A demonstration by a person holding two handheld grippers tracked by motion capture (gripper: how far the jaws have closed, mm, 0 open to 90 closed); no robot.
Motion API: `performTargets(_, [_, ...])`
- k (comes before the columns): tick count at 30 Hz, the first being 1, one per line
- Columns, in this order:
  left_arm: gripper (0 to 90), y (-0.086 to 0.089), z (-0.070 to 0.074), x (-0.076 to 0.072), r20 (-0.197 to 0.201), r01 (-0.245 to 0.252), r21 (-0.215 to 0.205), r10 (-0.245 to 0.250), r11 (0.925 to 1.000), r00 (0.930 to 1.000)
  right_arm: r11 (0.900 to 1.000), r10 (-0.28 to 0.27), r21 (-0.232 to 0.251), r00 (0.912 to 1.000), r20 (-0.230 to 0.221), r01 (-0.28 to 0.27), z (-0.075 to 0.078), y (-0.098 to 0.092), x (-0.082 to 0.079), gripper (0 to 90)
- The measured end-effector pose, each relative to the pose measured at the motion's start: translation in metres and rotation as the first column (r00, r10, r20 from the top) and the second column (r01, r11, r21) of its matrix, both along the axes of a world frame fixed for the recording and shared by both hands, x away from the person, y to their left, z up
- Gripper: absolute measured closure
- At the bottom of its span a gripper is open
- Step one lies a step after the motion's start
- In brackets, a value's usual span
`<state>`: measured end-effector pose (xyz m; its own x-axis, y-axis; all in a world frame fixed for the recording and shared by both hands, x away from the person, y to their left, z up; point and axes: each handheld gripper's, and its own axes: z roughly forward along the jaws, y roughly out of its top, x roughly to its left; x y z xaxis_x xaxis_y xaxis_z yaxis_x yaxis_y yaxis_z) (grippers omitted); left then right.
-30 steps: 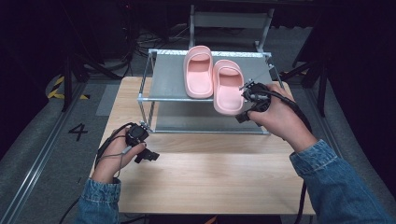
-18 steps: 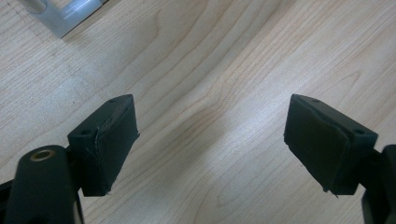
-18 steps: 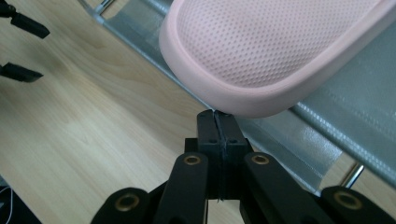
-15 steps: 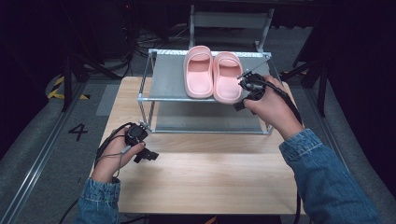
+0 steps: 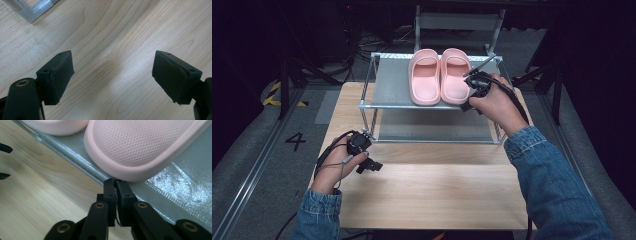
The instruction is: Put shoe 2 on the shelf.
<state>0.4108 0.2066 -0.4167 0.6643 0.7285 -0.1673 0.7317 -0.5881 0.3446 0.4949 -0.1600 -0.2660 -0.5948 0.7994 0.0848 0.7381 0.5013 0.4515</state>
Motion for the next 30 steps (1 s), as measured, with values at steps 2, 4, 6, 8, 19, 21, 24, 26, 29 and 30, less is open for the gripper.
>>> performTargets(2, [18.1, 0.0, 0.0, 0.0, 0.001, -0.001, 0.001, 0.001, 1.0, 1.0, 1.0, 0.003, 0.004, 0.9998, 0.017, -0.003, 0.002, -0.001, -0.004, 84.4])
performTargets(4, [18.2, 0.0, 0.001, 0.0, 0.004, -0.001, 0.003, 0.001, 1.0, 1.0, 1.0, 0.007, 0.024, 0.9997, 0.022, -0.007, 0.005, -0.003, -0.008, 82.3])
performTargets(6, [18.1, -0.001, 0.001, 0.0, 0.002, 0.004, -0.001, -0.004, 1.0, 1.0, 0.999, 0.012, 0.037, 0.9994, 0.031, -0.014, 0.007, -0.004, -0.013, 80.5])
performTargets(8, [18.1, -0.001, 0.001, 0.0, 0.002, 0.004, -0.001, -0.004, 1.0, 1.0, 0.999, 0.023, 0.04, 0.9988, 0.044, -0.025, 0.009, -0.006, -0.019, 78.6])
performTargets(19, [18.2, 0.005, 0.002, -0.007, 0.012, -0.014, 0.003, 0.014, 0.9999, 0.9998, 0.997, 0.06, 0.042, 0.9954, 0.075, -0.063, 0.017, -0.021, -0.052, 73.4])
performTargets(21, [18.1, 0.008, 0.001, -0.01, 0.015, -0.025, 0.005, 0.025, 0.9997, 0.9996, 0.997, 0.066, 0.04, 0.9947, 0.078, -0.07, 0.018, -0.023, -0.058, 72.5])
performTargets(24, [18.1, 0.012, 0.002, -0.013, 0.021, -0.032, 0.007, 0.031, 0.9995, 0.9993, 0.996, 0.077, 0.037, 0.9935, 0.083, -0.081, 0.017, -0.026, -0.064, 70.6])
performTargets(26, [18.1, 0.015, 0.002, -0.016, 0.024, -0.032, 0.009, 0.032, 0.9994, 0.9992, 0.996, 0.085, 0.031, 0.9928, 0.085, -0.087, 0.015, -0.031, -0.071, 68.4])
performTargets(29, [18.1, 0.019, 0.003, -0.019, 0.031, -0.044, 0.005, 0.044, 0.999, 0.9985, 0.996, 0.088, 0.023, 0.9927, 0.082, -0.091, 0.011, -0.034, -0.075, 66.6])
performTargets(30, [18.1, 0.02, 0.003, -0.02, 0.03, -0.045, 0.004, 0.044, 0.999, 0.9986, 0.996, 0.088, 0.024, 0.9928, 0.082, -0.09, 0.009, -0.036, -0.077, 65.4])
